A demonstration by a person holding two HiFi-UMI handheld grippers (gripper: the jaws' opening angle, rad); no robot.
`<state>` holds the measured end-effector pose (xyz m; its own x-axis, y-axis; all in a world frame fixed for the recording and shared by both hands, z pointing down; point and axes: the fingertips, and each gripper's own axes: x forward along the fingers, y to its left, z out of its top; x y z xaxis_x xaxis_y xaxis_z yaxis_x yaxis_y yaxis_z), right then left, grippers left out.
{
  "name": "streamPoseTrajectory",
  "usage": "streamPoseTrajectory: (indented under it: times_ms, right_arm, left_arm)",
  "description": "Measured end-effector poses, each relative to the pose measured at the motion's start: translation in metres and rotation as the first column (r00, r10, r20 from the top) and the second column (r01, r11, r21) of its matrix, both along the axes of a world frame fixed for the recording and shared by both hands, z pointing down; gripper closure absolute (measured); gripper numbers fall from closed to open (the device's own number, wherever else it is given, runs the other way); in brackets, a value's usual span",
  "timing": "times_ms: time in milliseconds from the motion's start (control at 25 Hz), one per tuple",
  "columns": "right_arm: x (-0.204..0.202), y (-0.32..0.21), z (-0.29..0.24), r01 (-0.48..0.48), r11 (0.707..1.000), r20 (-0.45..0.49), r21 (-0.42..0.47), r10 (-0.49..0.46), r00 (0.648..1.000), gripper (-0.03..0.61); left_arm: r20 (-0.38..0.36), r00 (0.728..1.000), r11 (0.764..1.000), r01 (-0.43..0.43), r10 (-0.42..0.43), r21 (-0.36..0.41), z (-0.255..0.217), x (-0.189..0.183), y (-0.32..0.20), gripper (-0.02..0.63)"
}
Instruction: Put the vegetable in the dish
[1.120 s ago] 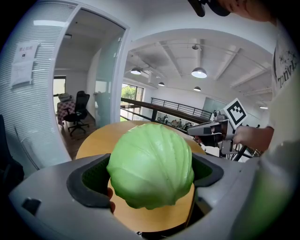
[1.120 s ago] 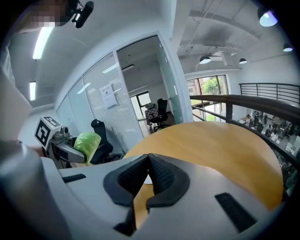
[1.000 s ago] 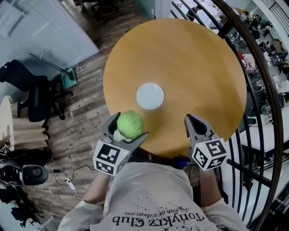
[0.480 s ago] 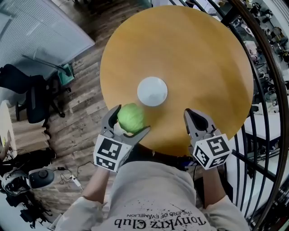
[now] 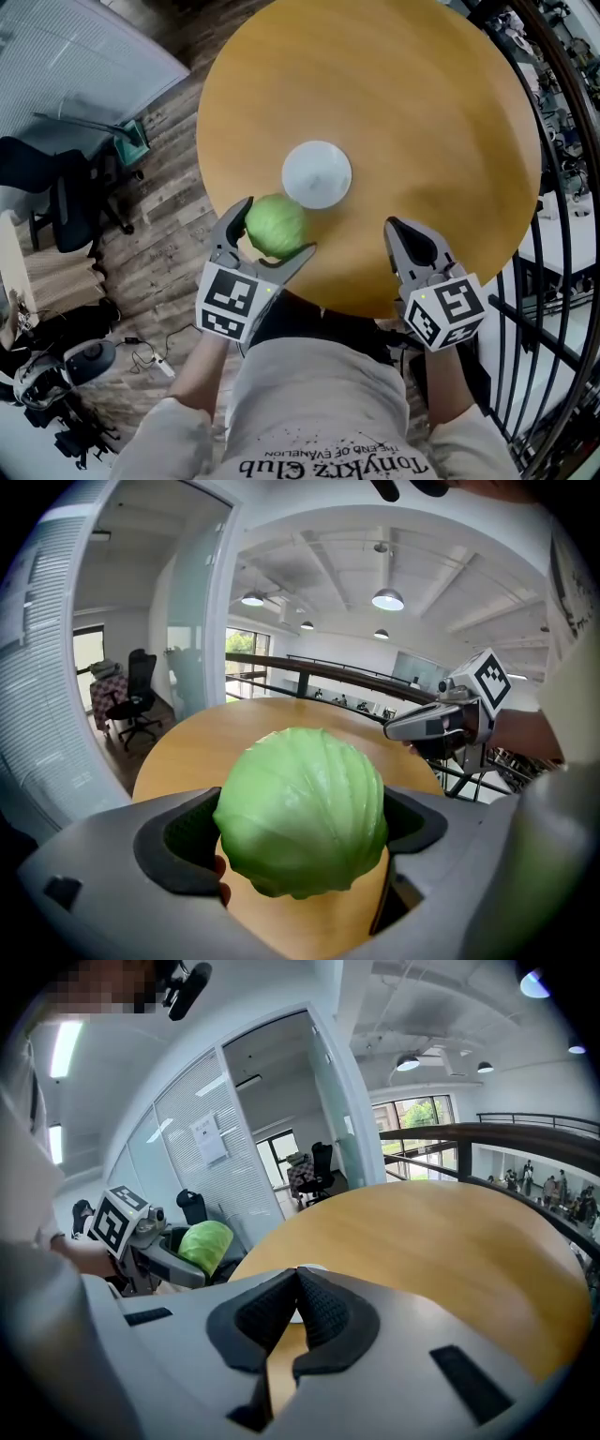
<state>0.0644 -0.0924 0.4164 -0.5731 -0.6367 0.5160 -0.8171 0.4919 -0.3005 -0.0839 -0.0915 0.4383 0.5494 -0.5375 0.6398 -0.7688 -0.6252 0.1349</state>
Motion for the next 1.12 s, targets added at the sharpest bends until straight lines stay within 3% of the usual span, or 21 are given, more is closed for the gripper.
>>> streamPoseTrajectory:
  times_ms: [560,1120]
  right_arm:
    - [0.005,-0.013,0.028,-0.029,0.999,0.023,-0.023,0.029,0.999,0.562]
    - [0.003,-0.023,0.048,-0.061,0.996,0.035,-0.064,0.063,0.997,0.562]
  left_arm:
    - [0.089,0.995,0.999,-0.048,0.050,-0.025,0.046,0.013,-0.031,0.110]
    - [0.192,0.969,0.986,-0.141,0.156,-0.092,0.097,0.020,-0.062,0.110]
